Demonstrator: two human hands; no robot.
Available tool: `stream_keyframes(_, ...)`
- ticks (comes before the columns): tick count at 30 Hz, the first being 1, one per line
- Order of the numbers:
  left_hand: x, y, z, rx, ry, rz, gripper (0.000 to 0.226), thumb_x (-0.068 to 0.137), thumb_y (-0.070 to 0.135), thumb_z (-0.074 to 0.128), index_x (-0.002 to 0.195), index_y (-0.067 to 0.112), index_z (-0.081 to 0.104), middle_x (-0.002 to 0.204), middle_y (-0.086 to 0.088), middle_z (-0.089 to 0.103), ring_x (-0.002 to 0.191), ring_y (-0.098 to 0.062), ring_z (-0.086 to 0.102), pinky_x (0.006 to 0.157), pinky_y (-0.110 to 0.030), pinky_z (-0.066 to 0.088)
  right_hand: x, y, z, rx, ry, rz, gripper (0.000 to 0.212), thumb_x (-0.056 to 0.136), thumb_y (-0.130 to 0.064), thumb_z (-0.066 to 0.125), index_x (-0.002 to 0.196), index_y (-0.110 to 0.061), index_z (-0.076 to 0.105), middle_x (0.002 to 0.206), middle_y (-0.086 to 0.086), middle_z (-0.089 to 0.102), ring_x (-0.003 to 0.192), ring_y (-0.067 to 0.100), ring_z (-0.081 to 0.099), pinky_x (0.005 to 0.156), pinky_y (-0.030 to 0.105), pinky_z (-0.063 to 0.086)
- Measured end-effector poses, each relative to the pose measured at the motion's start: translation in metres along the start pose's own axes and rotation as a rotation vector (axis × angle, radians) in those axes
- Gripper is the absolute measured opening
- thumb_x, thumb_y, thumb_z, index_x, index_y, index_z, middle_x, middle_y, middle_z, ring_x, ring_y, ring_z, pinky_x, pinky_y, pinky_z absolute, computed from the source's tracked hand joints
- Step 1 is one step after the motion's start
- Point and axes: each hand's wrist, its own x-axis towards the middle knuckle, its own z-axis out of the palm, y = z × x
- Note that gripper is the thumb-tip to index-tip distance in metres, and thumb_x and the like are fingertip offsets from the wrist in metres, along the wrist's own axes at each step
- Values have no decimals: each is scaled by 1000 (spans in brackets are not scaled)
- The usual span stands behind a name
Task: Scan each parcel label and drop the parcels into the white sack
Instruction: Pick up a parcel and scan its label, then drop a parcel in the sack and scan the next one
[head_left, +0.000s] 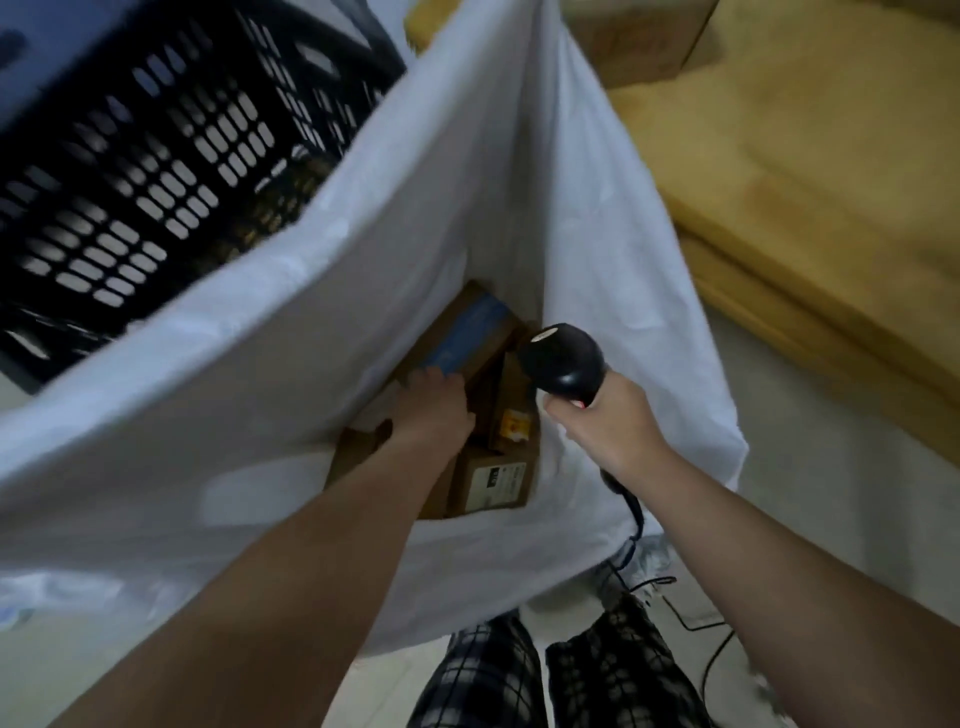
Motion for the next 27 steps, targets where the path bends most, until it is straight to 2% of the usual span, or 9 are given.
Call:
stream_keyframes(4,-46,31,-70,-21,199,154,41,97,39,48,128,12,45,128,-12,47,118,-31,45,89,-39,43,-19,-31,-53,57,131,-54,17,81,-23,75,87,-11,64,68,1,62,79,26,69,73,41,55)
stream_keyframes(6,-69,47,-100,-49,265,237,41,97,39,46,129,13,46,128,-10,47,120,-31,44,92,-41,42,-31,-44,-79,88,195,-62,17,81,-21,74,78,-9,63,61,6,61,75,30,69,69,42,54)
stream_keyframes(9,-92,70,-130,-79,340,330,41,98,40,44,131,15,47,128,-7,49,120,-28,44,96,-41,43,-44,-57,-117,123,254,-41,21,83,-20,73,74,-2,66,66,19,66,70,35,67,68,45,54)
stream_keyframes(12,-100,93,-155,-96,412,393,43,98,41,44,133,15,47,131,-6,49,120,-26,45,97,-39,43,-48,-66,-153,179,305,-52,25,83,-20,73,67,-2,66,60,13,63,62,34,64,61,39,48)
stream_keyframes(16,-85,122,-201,-113,528,439,43,97,38,47,133,14,48,130,-7,49,118,-26,45,95,-37,44,-42,-82,-194,258,337,-100,25,84,-15,71,78,9,66,63,16,60,63,29,60,63,32,44)
stream_keyframes(19,-57,138,-241,-125,592,399,44,95,40,50,131,13,49,129,-9,48,119,-27,44,97,-38,43,-28,-97,-223,285,335,-139,20,86,-14,69,84,6,66,66,15,60,62,23,60,63,30,48)
stream_keyframes(23,-5,150,-290,-96,598,236,55,94,47,50,134,10,43,137,-16,39,125,-33,38,99,-44,40,4,-115,-260,278,287,-165,21,88,-19,69,100,-2,66,74,7,65,55,8,61,60,22,53)
stream_keyframes(25,25,150,-309,-126,542,131,65,93,54,49,141,13,35,146,-19,31,134,-37,28,108,-51,30,23,-118,-273,265,246,-168,24,89,-19,68,106,-3,65,79,4,66,52,3,61,53,14,50)
stream_keyframes(27,46,143,-319,-110,445,14,74,90,65,43,149,25,23,157,-17,13,143,-40,10,114,-60,12,32,-116,-278,256,221,-148,26,89,-20,68,109,-4,64,80,4,67,54,5,61,54,16,53)
